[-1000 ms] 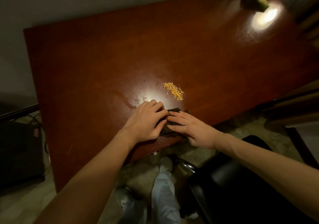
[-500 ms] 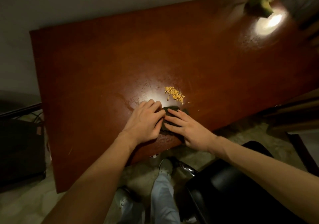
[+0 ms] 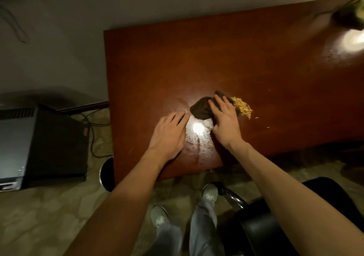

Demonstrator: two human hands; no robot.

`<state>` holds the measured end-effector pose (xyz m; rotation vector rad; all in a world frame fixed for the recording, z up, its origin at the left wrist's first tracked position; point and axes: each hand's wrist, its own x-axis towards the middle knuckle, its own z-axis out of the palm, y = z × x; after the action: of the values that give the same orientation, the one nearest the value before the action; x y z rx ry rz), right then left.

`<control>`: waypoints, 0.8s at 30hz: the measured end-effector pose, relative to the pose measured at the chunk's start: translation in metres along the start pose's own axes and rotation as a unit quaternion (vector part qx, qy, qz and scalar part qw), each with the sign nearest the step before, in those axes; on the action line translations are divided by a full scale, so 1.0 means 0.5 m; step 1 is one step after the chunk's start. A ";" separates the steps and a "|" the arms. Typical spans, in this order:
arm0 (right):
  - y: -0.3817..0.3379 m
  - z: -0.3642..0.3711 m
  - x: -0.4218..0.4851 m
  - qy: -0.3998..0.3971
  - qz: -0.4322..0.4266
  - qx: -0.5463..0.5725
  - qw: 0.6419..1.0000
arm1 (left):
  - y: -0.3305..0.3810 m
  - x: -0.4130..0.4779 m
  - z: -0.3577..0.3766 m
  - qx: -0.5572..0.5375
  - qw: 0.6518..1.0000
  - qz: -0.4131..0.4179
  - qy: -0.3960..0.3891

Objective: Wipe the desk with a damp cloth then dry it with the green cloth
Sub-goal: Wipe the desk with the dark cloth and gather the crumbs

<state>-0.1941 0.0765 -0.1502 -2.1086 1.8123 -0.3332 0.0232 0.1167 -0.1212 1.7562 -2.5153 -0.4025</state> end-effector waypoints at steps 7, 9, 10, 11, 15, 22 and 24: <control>-0.151 0.056 -0.133 -0.018 -0.022 0.018 0.999 | -0.109 -0.032 -0.044 -0.010 0.987 -0.158 -0.013; -0.208 0.086 -0.159 -0.032 -0.044 0.003 0.999 | -0.138 -0.036 -0.046 0.011 0.984 -0.180 -0.015; -0.228 0.103 -0.153 -0.036 -0.053 -0.001 0.998 | -0.146 -0.037 -0.045 0.022 0.984 -0.177 -0.015; -0.244 0.112 -0.131 -0.033 -0.059 -0.001 0.998 | -0.150 -0.035 -0.042 0.032 0.984 -0.174 -0.013; -0.258 0.110 0.014 -0.054 -0.078 -0.035 0.995 | -0.146 -0.015 -0.028 0.034 0.980 -0.193 0.018; -0.152 0.030 0.224 -0.098 0.002 -0.128 0.987 | -0.093 0.035 -0.048 0.138 0.964 -0.218 -0.068; -0.112 0.008 0.241 -0.105 0.002 -0.133 0.986 | -0.079 0.046 -0.056 0.181 0.959 -0.202 -0.081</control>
<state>-0.1224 -0.0348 -0.1363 -2.2148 1.8188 0.1380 0.0564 0.0777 -0.1061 2.4866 -2.4433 -0.1005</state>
